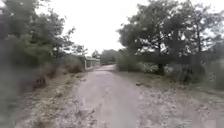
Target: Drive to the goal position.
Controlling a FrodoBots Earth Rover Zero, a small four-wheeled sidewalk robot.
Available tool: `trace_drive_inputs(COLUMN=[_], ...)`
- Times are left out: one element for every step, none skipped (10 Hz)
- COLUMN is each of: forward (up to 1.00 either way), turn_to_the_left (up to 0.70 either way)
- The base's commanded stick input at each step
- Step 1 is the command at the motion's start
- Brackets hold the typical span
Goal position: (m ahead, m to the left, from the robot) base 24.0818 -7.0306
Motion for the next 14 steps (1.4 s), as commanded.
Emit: trace_drive_inputs(forward=[1.00, 1.00, 0.99, 0.90, 0.85, 0.85, 0.85, 0.85, 0.85, 0.85, 0.77, 0.70, 0.70, 0.70], turn_to_the_left=[0.00, 0.00, 0.00, 0.00, 0.00, 0.10, 0.31, 0.34, 0.18, 0.00, 0.00, 0.00, 0.00, 0.00])
